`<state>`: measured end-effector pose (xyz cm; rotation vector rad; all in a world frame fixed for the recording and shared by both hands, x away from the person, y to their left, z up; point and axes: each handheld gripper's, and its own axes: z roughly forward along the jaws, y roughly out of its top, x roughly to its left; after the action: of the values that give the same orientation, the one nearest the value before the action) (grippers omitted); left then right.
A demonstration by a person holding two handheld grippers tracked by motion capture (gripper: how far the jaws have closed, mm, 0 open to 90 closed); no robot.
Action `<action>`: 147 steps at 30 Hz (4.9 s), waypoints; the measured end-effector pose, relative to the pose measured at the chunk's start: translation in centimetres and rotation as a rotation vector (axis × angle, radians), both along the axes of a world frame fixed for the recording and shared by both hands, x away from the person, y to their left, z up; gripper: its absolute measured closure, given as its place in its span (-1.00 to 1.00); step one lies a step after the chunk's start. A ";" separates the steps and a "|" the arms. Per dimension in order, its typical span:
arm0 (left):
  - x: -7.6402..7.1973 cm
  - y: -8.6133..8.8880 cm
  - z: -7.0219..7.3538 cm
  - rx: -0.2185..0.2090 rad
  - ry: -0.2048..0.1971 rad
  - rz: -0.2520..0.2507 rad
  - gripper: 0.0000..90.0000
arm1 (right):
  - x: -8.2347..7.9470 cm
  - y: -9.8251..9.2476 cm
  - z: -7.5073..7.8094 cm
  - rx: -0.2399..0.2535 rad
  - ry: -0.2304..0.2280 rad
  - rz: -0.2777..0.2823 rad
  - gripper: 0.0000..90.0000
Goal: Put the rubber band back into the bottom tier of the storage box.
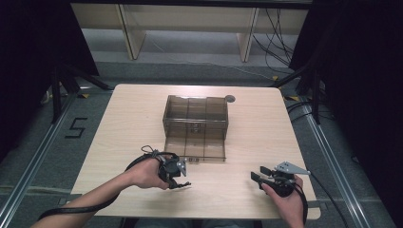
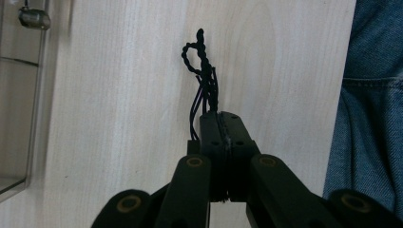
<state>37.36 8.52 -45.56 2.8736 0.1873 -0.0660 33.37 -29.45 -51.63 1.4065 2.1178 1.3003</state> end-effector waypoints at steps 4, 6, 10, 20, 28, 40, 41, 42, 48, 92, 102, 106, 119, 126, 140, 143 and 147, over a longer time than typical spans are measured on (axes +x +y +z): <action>0.2 0.1 0.2 0.001 -0.003 0.007 0.96 | 0.0 0.0 0.0 -0.003 0.002 0.003 0.04; 0.3 0.2 0.3 0.002 -0.002 0.007 0.96 | 0.0 0.0 0.0 0.002 0.004 -0.003 0.04; 0.5 0.3 0.4 -0.001 -0.007 0.011 0.96 | 0.0 0.0 0.0 0.000 -0.002 -0.002 0.04; 1.1 0.6 0.9 0.003 -0.016 0.024 0.96 | 0.0 0.0 0.1 -0.009 0.006 -0.002 0.04; 1.5 0.7 1.2 0.005 -0.020 0.028 0.96 | 0.1 -0.2 0.0 0.010 -0.020 0.029 0.04; 2.0 1.0 1.5 0.010 -0.025 0.043 0.96 | 0.1 -0.3 0.1 -0.005 -0.025 0.025 0.04; 2.0 1.0 1.5 0.009 -0.026 0.045 0.96 | 0.1 -0.3 0.1 -0.004 -0.025 0.025 0.04; 2.1 1.0 1.5 0.012 -0.025 0.046 0.96 | 0.1 -0.3 0.1 -0.004 -0.025 0.025 0.04; 2.4 1.2 1.7 0.011 -0.029 0.054 0.96 | 0.1 -0.3 0.1 -0.005 -0.024 0.025 0.04; 4.9 2.0 3.2 -0.004 -0.049 0.122 0.97 | 0.1 -0.2 0.0 0.015 -0.004 0.026 0.04; 5.7 2.2 3.6 -0.004 -0.054 0.140 0.97 | 0.1 -0.3 0.0 0.010 -0.006 0.026 0.04; 6.0 2.3 3.7 -0.007 -0.056 0.148 0.97 | 0.1 -0.3 0.0 0.012 -0.006 0.026 0.04; 6.8 2.0 4.1 -0.011 -0.059 0.156 0.97 | 0.1 -0.3 0.0 0.011 -0.013 0.028 0.04; 7.4 1.9 4.2 -0.013 -0.065 0.165 0.97 | 0.1 -0.4 0.0 0.003 -0.024 0.028 0.04; 8.5 2.0 4.0 -0.003 -0.064 0.193 0.97 | 0.1 -0.4 0.0 0.001 -0.024 0.029 0.04; 8.8 2.1 3.8 -0.005 -0.064 0.201 0.97 | 0.1 -0.4 0.0 0.003 -0.023 0.029 0.04; 9.2 2.2 3.7 0.000 -0.065 0.212 0.97 | 0.1 -0.4 0.1 0.004 -0.020 0.028 0.04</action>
<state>46.57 10.71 -41.88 2.8319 0.4775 0.0669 33.45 -29.81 -51.58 1.3644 2.1301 1.3246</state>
